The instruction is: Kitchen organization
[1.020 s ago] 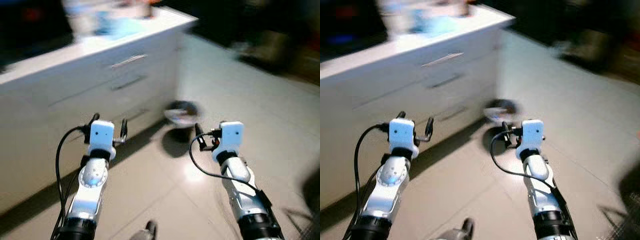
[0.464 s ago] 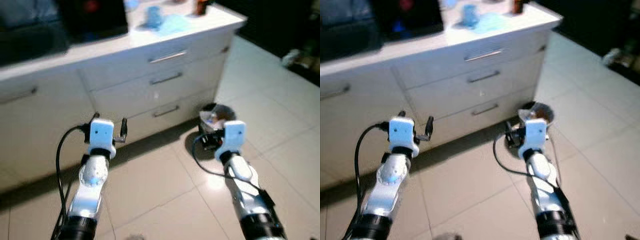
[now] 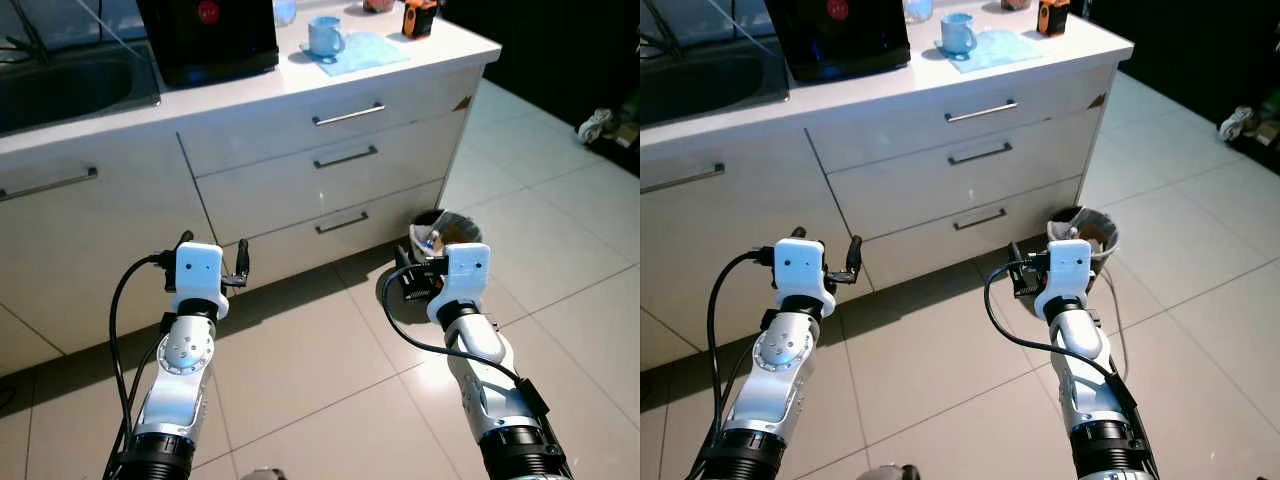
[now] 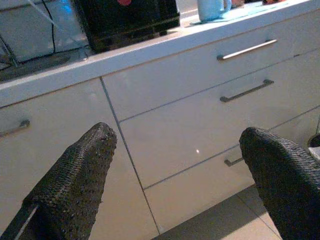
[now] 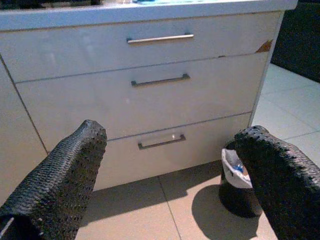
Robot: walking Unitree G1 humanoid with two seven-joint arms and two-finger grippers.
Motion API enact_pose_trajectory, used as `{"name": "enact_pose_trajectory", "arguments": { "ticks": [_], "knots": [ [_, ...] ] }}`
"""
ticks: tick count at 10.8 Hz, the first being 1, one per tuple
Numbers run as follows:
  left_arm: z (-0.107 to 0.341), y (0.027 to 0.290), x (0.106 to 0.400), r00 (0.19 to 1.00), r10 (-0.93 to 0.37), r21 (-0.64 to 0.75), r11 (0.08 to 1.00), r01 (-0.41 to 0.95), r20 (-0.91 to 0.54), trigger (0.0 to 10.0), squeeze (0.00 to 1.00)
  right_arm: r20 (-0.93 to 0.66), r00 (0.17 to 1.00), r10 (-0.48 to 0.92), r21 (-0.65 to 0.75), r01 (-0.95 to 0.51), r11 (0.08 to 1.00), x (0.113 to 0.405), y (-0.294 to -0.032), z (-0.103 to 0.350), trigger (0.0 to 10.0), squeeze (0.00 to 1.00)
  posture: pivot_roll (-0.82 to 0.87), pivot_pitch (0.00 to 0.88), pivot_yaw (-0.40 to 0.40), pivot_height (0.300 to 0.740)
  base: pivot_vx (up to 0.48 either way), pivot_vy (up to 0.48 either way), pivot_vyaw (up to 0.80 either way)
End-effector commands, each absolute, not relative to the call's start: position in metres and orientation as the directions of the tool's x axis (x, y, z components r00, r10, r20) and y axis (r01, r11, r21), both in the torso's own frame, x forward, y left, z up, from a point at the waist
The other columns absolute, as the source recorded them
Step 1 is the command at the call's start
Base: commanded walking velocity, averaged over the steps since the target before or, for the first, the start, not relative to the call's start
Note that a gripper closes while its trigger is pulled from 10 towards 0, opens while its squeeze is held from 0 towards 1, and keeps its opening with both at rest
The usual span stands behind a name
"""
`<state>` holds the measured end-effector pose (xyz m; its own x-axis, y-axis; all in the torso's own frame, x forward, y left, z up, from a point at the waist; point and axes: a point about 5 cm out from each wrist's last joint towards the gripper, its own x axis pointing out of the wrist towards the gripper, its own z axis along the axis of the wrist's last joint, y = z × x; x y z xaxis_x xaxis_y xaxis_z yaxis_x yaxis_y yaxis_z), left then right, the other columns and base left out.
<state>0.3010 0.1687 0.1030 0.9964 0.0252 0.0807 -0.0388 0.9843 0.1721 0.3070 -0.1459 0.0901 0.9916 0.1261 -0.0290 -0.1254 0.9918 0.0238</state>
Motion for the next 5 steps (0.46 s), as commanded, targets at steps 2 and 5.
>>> {"name": "enact_pose_trajectory", "arguments": {
  "ticks": [2, 5],
  "knots": [
    [0.1001, 0.1711, 0.3025, 0.998, 0.033, 0.174, 0.984, -0.042, 0.054, 10.0, 0.0, -0.021, 0.991, 0.134, 0.033, -0.133, 0.991, 0.3096, -0.1428, 0.0937, 10.0, 0.0, -0.02, 0.059, 0.044, 0.74, 0.0, 0.39, 0.0],
    [0.0998, 0.1716, 0.3038, 0.998, 0.033, 0.175, 0.984, -0.042, 0.055, 10.0, 0.0, -0.026, 0.991, 0.134, 0.03, -0.133, 0.991, 0.3102, -0.1425, 0.0919, 10.0, 0.0, -0.02, 0.05, 0.048, 0.74, 0.0, 0.4, 0.0]
  ]
}}
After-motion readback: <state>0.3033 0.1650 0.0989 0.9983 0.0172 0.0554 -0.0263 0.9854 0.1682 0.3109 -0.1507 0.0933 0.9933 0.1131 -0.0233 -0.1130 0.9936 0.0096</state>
